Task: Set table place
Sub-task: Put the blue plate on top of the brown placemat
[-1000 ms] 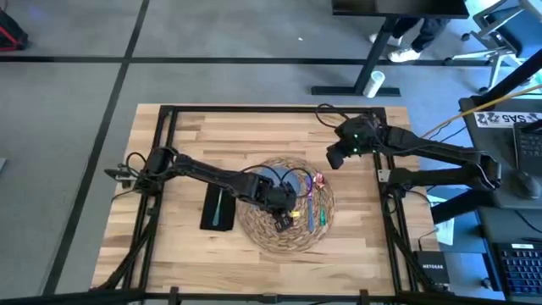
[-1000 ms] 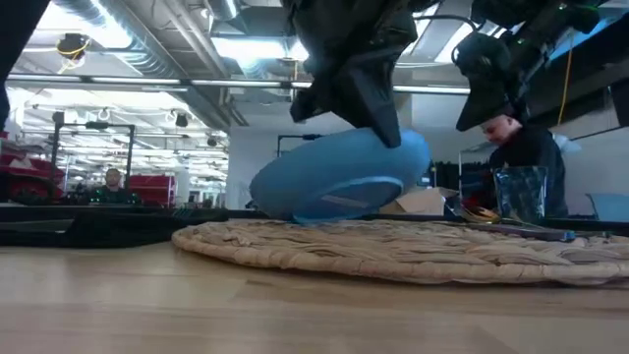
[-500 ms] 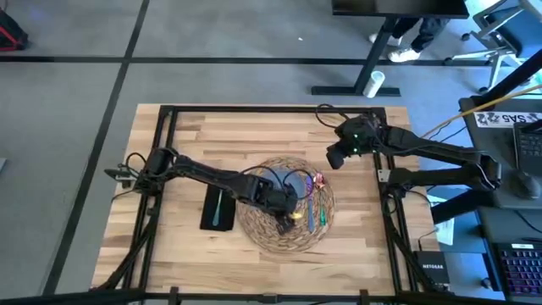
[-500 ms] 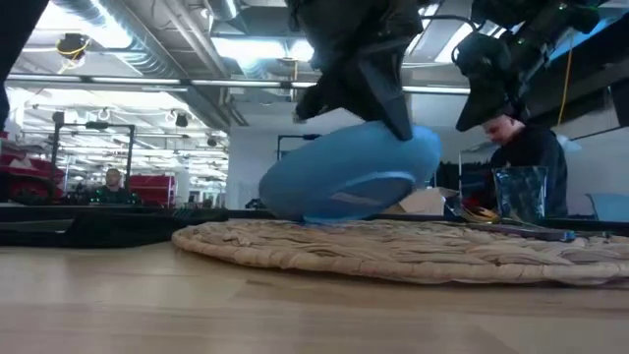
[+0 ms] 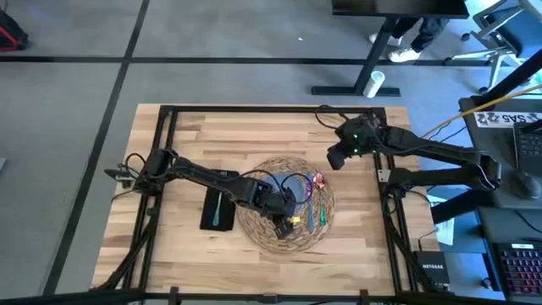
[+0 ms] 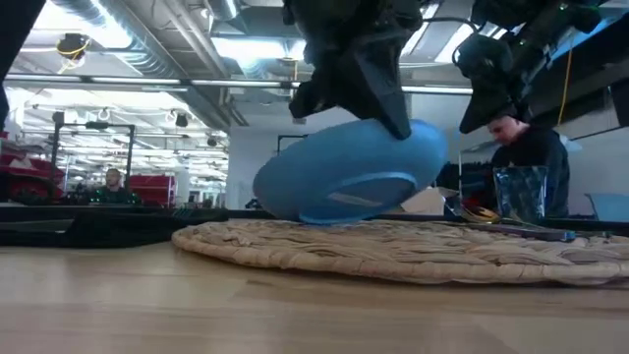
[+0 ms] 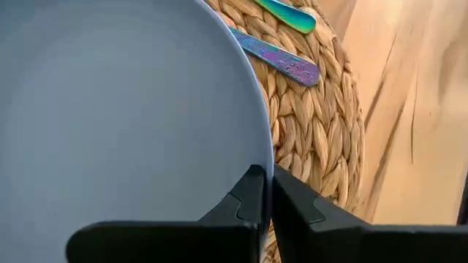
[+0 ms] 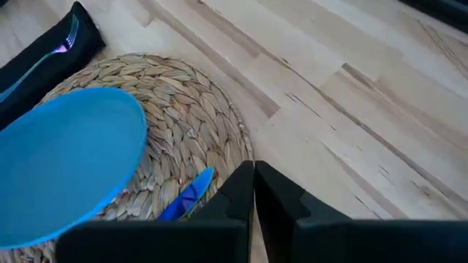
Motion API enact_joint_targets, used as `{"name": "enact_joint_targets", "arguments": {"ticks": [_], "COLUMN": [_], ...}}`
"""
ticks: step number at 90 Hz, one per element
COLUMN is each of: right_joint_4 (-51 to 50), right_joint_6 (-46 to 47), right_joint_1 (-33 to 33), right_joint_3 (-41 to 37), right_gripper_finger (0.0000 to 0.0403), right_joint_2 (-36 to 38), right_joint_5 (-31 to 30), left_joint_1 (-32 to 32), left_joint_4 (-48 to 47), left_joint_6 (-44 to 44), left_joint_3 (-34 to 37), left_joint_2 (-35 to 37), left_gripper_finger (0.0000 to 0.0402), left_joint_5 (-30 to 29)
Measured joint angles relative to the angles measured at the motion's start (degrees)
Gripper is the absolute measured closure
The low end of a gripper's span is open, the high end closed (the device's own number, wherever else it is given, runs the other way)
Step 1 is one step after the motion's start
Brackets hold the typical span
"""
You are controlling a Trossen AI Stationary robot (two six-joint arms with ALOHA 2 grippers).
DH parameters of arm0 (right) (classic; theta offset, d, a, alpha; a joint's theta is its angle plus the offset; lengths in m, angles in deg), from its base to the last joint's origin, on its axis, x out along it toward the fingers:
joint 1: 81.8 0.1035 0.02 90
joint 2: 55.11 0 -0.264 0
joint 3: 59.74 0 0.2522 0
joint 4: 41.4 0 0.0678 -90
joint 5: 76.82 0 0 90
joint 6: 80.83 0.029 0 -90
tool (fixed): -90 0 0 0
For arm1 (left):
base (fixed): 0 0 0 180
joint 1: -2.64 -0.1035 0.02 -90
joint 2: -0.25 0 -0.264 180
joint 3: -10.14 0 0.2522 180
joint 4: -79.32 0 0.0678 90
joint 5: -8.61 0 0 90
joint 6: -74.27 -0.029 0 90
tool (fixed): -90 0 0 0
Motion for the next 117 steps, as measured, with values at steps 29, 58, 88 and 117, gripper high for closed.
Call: {"name": "enact_joint_targets", "arguments": {"ticks": [29,58,88,117], "right_joint_4": [-0.22,-0.31,-0.33,-0.36], "right_joint_6": [-0.01,-0.49,-1.13,-1.09], "right_joint_1": [0.02,0.01,0.01,0.02], "right_joint_3": [0.00,0.00,0.00,0.00], "right_gripper_finger": [0.0403,0.0403,0.0403,0.0403], "right_joint_2": [0.00,-0.01,-0.01,-0.02], "right_joint_5": [0.33,0.33,0.33,1.81], "left_joint_1": [-0.04,-0.04,-0.58,-0.93], "left_joint_4": [0.86,0.85,0.55,2.16], "left_joint_6": [1.37,2.23,0.83,3.87], "left_joint_3": [0.00,0.00,0.00,0.35], "left_joint_2": [0.00,0.00,0.00,-7.12], "left_gripper_finger": [0.0397,0.0337,0.0326,0.0355], "left_joint_5": [-0.97,-0.61,-0.77,4.60]}}
